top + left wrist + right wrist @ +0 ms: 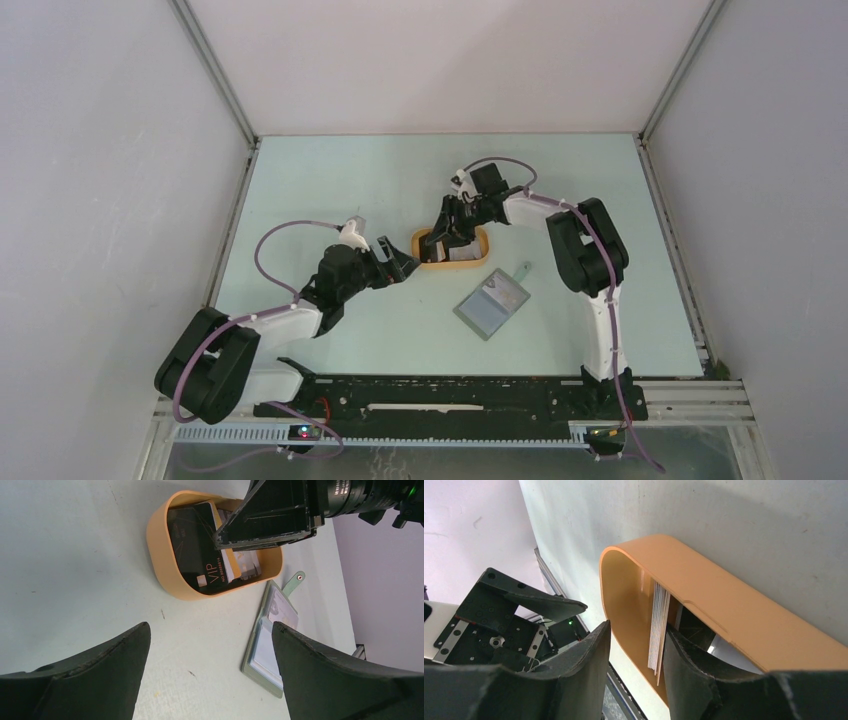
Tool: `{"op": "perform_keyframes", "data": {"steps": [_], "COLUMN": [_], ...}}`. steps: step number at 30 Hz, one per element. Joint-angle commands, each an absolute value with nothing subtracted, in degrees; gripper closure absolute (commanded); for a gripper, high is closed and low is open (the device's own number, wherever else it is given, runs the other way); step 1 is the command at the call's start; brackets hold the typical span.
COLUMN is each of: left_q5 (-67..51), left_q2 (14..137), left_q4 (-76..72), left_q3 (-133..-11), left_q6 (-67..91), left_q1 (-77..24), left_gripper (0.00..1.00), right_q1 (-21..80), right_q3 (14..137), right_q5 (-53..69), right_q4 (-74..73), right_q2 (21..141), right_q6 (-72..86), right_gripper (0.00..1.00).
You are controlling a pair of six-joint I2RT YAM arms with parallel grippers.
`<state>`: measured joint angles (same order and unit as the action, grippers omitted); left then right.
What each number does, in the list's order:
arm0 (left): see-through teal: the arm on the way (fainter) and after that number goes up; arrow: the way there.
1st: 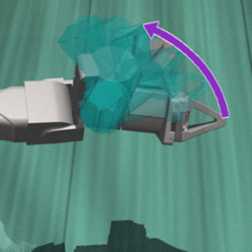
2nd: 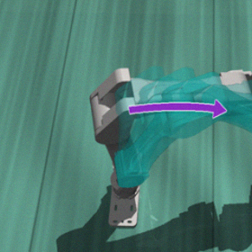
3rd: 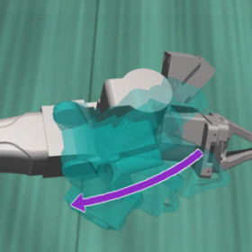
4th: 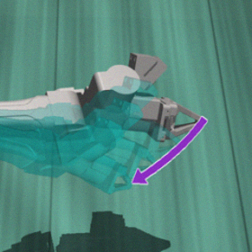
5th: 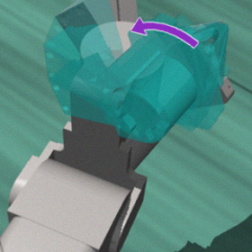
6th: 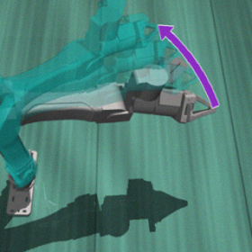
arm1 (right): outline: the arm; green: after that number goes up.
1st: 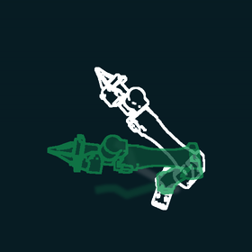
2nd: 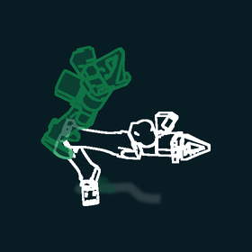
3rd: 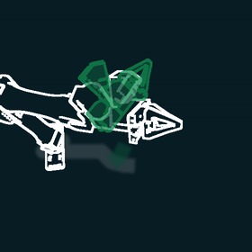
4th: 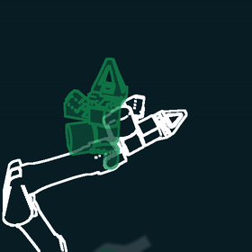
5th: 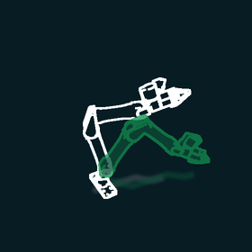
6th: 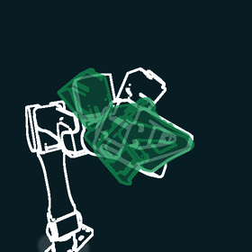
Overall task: Put the credit cards into the card holder
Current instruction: Pick up the credit card from the storage box.
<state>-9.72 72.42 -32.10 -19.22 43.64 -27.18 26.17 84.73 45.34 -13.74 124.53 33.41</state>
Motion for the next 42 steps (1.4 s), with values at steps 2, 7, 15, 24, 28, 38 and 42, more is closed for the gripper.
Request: {"op": "perform_keyframes", "data": {"steps": [2,7,15,24,28,38,42], "left_q5": [-10.6,-10.5,-10.6,-10.6,-10.8,-11.1,-11.3], "left_q2": [71.3,70.9,71.1,71.2,71.4,71.2,70.7], "left_q4": [-34.4,-34.4,-34.4,-34.4,-34.4,-34.4,-34.3], "left_q3": [-19.5,-19.2,-19.2,-19.3,-19.5,-19.7,-19.5], "left_q6": [43.9,43.9,43.9,43.9,43.9,43.9,43.9], "left_q1": [-26.8,-26.8,-26.8,-26.8,-26.8,-26.8,-26.8], "left_gripper": [0.05,0.05,0.05,0.05,0.05,0.05,0.05], "right_q1": [25.5,25.3,24.3,23.7,23.2,22.5,21.7], "right_q3": [84.4,84.1,83.2,83.1,82.6,81.3,81.1], "right_q5": [47.4,46.9,44.9,44.3,44.1,43.2,42.2], "right_q4": [-13.2,-14.1,-15.5,-16.0,-16.0,-16.5,-17.3], "right_q2": [119.5,119.0,119.0,118.9,118.6,116.5,115.4], "right_q6": [32.3,31.2,29.5,28.9,28.6,26.9,25.5], "right_gripper": [0.50,0.50,0.57,0.68,0.76,0.91,1.00]}}
